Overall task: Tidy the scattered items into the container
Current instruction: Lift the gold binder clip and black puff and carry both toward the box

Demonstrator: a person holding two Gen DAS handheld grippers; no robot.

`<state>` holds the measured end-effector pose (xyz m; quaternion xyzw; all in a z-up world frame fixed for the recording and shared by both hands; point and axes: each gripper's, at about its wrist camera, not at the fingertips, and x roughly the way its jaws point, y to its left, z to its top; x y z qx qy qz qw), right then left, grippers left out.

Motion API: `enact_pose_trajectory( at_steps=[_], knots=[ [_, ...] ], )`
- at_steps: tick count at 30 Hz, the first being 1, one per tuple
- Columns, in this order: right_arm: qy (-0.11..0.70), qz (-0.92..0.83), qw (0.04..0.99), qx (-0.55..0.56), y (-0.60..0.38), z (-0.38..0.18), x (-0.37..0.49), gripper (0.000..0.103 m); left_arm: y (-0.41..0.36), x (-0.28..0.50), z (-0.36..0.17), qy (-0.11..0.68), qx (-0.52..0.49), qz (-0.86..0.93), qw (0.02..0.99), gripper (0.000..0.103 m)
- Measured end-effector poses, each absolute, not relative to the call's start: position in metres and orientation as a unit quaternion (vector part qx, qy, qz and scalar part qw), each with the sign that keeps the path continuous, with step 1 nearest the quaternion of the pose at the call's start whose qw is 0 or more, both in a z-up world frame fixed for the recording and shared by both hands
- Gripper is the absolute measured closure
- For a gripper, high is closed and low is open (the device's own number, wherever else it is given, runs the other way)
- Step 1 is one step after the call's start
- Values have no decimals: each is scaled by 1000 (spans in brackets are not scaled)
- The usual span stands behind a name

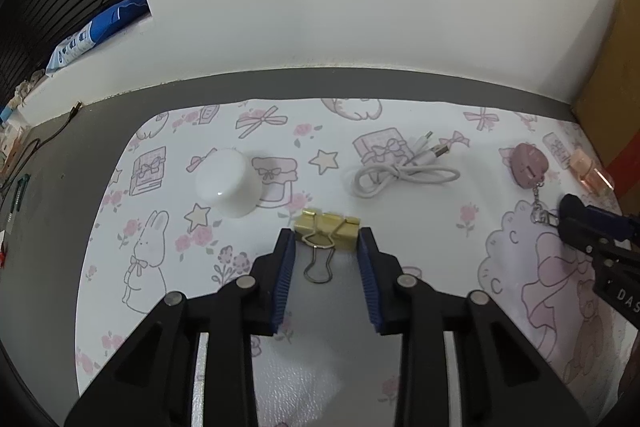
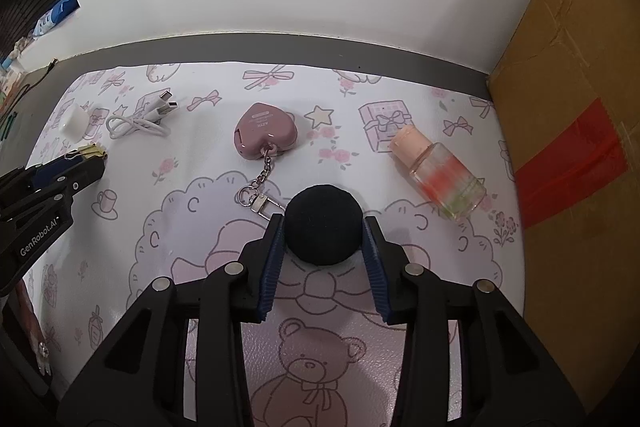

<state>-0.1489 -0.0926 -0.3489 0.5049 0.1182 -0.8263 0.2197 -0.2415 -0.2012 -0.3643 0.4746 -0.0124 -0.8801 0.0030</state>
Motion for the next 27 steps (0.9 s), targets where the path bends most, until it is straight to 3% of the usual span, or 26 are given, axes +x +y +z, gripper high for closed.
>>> enact_pose_trajectory(
  at_steps=[12,27],
  knots=[
    [104,-825,223,508,-91,-347,-149,71,-184,-241,-361,-14,469,-883,0,72],
    [106,-835,232,487,-87,-316,-140,72,-181,-232,-329,-29,456,-890,-5,72]
  ],
)
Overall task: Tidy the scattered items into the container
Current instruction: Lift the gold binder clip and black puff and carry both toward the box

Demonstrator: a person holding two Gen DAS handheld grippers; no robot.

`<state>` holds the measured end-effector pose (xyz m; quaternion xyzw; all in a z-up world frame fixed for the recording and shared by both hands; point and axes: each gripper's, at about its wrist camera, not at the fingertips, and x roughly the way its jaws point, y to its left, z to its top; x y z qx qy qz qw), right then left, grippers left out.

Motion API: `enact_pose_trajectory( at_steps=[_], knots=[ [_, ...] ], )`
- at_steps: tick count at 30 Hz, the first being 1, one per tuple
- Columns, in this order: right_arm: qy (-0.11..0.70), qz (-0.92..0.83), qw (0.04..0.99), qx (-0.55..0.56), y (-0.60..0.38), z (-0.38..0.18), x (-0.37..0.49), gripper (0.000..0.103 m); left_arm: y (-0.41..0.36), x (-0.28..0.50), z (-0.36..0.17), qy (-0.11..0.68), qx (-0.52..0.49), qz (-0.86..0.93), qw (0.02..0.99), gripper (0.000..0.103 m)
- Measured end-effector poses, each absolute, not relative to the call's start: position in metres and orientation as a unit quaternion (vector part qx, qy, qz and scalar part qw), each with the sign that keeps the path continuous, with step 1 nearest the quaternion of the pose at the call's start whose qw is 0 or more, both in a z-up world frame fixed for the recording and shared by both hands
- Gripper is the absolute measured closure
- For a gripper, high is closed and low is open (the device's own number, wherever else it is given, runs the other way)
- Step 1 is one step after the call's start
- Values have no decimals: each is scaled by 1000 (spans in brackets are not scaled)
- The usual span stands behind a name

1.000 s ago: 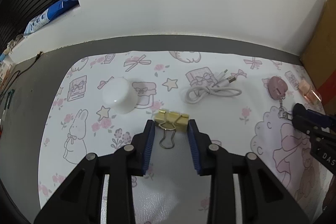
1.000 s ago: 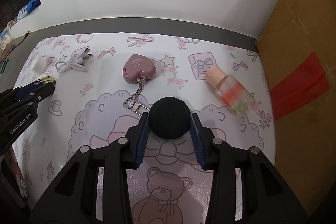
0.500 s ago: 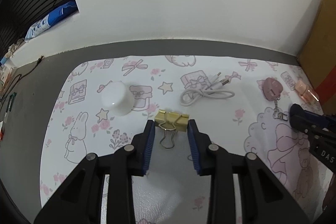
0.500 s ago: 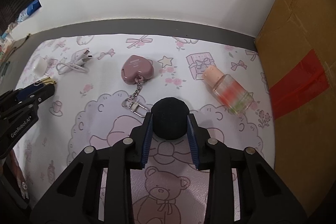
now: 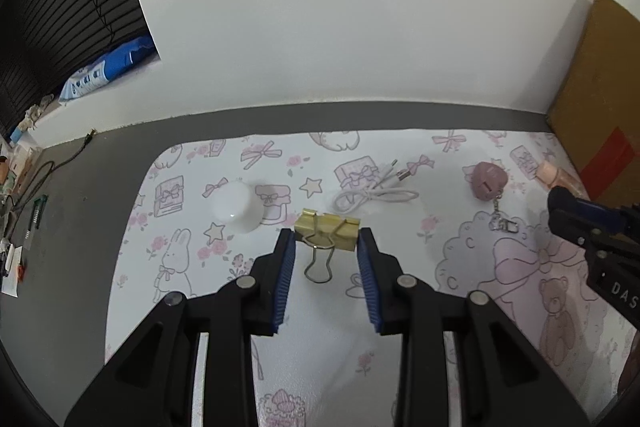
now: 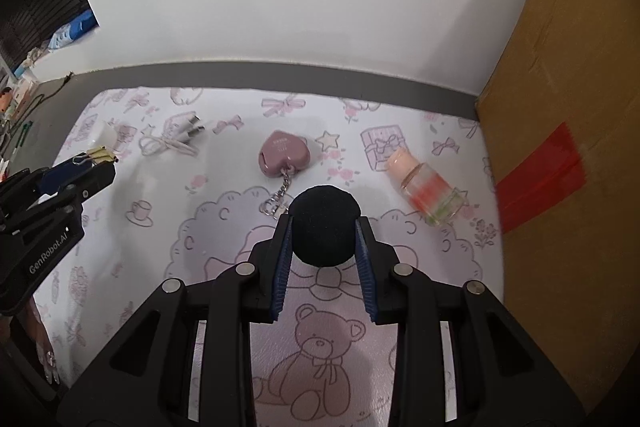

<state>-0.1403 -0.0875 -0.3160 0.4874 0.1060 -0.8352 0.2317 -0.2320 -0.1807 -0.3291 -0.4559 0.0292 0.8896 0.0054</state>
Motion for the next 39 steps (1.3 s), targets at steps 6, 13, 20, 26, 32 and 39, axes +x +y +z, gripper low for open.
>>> enact_pose_trajectory(
  at_steps=[6,13,20,26,32,39],
  knots=[
    [107,-844,241,468,-84,-278,-129,72,-177,-223,-292,27,-445,895,8,72],
    [99,-857,242,445,-69,-225,-116,72,-171,-211,-240,22,-426,905,15,72],
    [95,-873,237,415,-55,-169,-103,72,-164,-196,-189,21,-403,915,22,72],
    [92,-883,236,394,-44,-125,-88,72,-157,-176,-145,26,-381,924,29,72],
    [93,-896,235,364,-32,-80,-68,72,-158,-154,-103,23,-350,936,33,72],
    [96,-907,235,336,-23,-44,-45,72,-159,-135,-79,23,-332,942,38,72]
  ],
)
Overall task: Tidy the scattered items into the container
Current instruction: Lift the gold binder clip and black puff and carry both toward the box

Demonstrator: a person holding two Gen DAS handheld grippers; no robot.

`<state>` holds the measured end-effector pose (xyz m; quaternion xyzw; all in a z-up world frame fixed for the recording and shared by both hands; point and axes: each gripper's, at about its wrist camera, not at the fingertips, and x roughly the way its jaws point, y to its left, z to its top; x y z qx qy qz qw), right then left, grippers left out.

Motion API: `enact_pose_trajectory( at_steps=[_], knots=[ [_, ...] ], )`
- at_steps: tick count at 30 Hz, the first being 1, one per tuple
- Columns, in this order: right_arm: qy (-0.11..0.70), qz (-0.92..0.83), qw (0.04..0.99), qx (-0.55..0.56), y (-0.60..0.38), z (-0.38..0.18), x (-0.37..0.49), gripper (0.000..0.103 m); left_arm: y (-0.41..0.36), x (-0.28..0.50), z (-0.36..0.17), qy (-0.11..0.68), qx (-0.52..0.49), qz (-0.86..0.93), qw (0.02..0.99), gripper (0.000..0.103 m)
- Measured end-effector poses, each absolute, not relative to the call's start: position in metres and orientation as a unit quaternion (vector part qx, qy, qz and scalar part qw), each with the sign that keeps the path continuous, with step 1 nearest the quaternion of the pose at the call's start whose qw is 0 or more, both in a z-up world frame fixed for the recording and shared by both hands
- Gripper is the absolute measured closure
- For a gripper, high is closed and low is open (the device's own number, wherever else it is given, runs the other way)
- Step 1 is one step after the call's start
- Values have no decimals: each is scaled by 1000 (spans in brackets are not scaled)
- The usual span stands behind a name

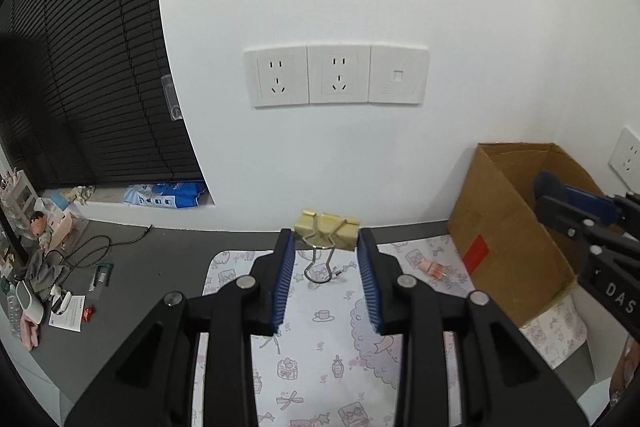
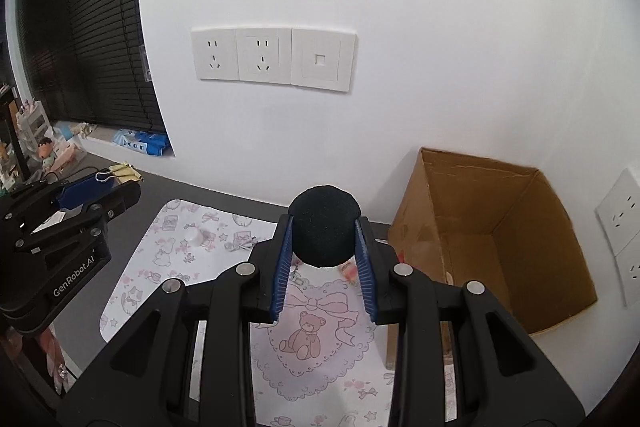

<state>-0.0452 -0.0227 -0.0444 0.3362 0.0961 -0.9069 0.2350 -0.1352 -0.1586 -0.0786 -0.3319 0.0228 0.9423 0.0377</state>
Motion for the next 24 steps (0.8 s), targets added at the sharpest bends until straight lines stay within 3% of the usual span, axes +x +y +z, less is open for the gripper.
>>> enact_pose_trajectory(
  at_steps=[24],
  knots=[
    [96,-909,267,305,5,-18,-23,72,-136,-94,-48,25,-309,951,3,72]
  ],
)
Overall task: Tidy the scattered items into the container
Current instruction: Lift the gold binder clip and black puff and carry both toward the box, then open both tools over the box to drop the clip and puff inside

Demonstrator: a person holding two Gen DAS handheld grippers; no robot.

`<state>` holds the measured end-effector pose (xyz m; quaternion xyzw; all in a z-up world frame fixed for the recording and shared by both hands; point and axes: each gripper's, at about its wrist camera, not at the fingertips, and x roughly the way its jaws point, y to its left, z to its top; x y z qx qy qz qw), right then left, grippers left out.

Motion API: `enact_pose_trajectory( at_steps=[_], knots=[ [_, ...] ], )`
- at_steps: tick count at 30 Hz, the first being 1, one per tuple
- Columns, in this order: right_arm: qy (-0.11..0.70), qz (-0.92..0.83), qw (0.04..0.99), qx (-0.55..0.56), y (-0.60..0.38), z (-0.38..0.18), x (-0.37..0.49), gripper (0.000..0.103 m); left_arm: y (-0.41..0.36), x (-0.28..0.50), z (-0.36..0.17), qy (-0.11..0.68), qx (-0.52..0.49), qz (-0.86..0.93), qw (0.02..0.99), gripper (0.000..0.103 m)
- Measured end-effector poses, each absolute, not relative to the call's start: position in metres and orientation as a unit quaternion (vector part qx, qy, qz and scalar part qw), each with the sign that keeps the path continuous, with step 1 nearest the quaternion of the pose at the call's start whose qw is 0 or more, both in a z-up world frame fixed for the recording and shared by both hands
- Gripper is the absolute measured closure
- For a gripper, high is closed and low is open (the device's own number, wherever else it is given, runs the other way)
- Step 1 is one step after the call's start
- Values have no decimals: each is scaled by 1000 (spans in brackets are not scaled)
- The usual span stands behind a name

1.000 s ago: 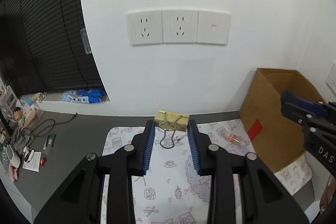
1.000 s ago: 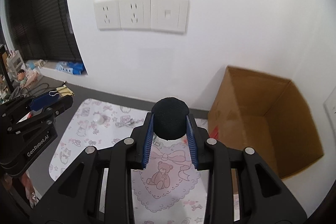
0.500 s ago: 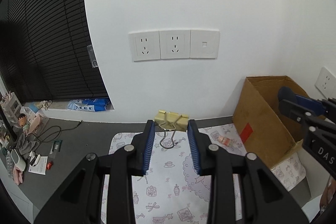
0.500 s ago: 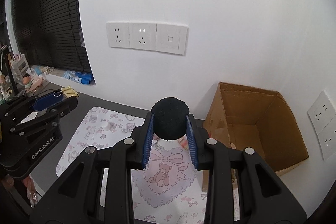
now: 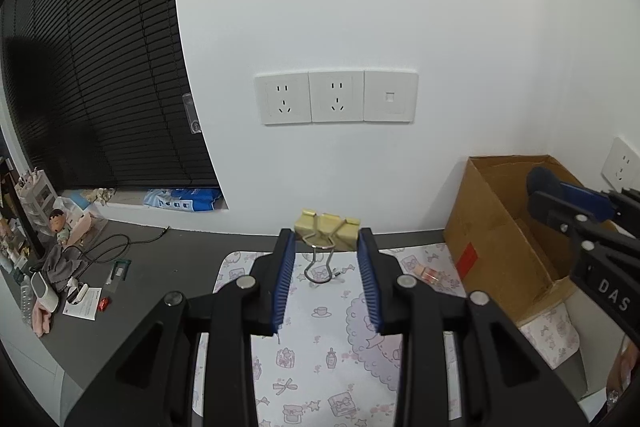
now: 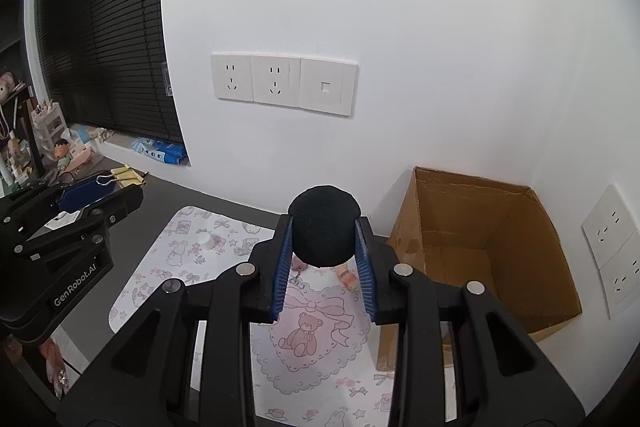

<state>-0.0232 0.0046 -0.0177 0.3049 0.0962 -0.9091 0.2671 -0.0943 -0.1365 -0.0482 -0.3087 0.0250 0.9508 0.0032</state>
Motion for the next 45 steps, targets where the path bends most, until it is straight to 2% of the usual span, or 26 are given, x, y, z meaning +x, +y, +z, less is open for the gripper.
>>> enact_pose_trajectory(
  at_steps=[16,30,45],
  knots=[
    [97,-913,258,302,59,-15,-39,72,-70,-99,-39,29,-304,952,30,72],
    [69,-928,167,325,150,-27,-76,72,34,-134,-51,65,-316,938,130,72],
    [43,-923,77,375,216,-69,-134,72,123,-186,-91,102,-360,902,214,72]
  ],
)
